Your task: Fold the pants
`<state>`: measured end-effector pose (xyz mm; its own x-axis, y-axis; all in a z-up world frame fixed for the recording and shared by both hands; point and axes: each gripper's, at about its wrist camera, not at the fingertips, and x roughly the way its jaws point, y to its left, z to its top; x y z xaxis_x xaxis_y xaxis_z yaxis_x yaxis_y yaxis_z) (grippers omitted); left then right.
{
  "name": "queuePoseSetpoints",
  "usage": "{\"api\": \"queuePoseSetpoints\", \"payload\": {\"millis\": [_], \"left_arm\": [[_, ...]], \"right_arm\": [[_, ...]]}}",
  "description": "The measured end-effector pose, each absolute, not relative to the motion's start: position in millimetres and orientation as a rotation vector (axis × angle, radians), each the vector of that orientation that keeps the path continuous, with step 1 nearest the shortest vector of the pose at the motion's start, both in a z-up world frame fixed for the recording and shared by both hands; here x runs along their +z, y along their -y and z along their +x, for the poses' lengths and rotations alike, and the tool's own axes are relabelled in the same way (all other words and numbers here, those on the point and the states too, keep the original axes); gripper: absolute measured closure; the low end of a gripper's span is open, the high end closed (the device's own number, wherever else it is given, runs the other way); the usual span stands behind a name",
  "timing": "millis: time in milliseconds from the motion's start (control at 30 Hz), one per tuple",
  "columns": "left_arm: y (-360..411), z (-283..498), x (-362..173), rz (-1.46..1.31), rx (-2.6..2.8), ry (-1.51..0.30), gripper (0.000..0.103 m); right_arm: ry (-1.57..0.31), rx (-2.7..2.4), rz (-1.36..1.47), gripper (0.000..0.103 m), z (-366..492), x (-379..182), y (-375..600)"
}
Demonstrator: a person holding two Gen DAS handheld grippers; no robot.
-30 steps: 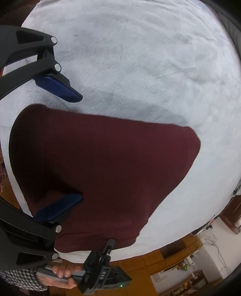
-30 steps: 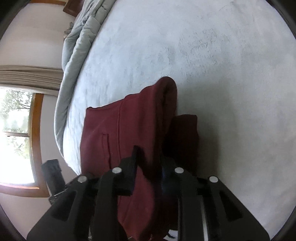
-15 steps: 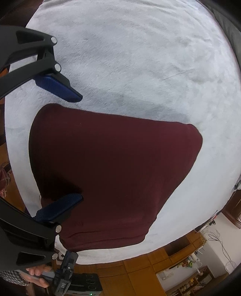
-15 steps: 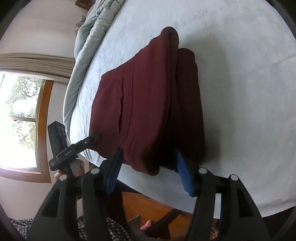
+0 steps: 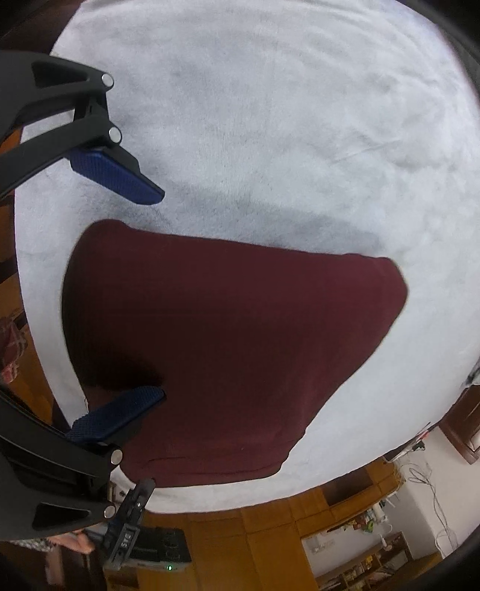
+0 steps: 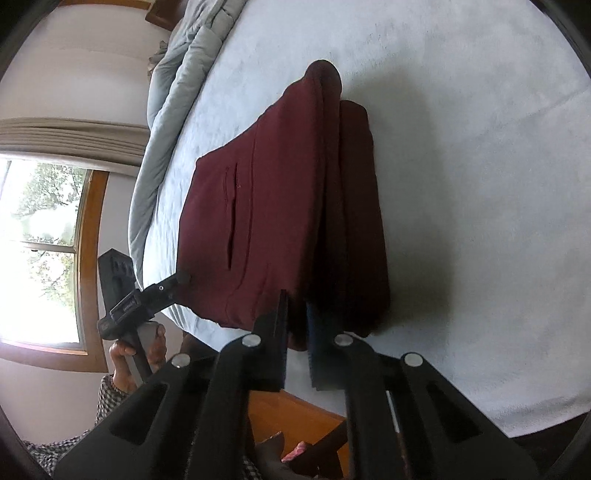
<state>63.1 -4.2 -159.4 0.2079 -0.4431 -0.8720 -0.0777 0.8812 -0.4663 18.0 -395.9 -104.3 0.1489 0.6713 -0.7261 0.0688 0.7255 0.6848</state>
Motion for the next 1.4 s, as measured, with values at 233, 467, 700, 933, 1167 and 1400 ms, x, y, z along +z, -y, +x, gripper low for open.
{"api": "queuePoseSetpoints", "payload": {"millis": [233,467,700,933,1167,1400], "left_arm": [[4,79,-184,-0.648,-0.343,-1.413,0.012],[12,72,-160,-0.535,-0.328,-1.349,0.058],[10,56,-175,-0.536,-0.28,-1.331,0.055],[13,56,-161,-0.456,-0.24,-1.303,0.034],[22,55,-150,-0.365,-0.274,-1.333,0.018],[37,55,-153,-0.345,-0.257,-1.333,0.015]], "right_arm": [[-1.373,0.483,0.727,0.094,15,-114,399],[-1.367,0.523,0.722,0.094,14,-108,394],[-1.431,0.445,0.6,0.094,18,-118,378],[-1.414,0.457,0.608,0.083,20,-110,377],[-1.415,0.474,0.601,0.068,14,-103,369],[-1.413,0.458,0.541,0.096,13,-100,361]]}}
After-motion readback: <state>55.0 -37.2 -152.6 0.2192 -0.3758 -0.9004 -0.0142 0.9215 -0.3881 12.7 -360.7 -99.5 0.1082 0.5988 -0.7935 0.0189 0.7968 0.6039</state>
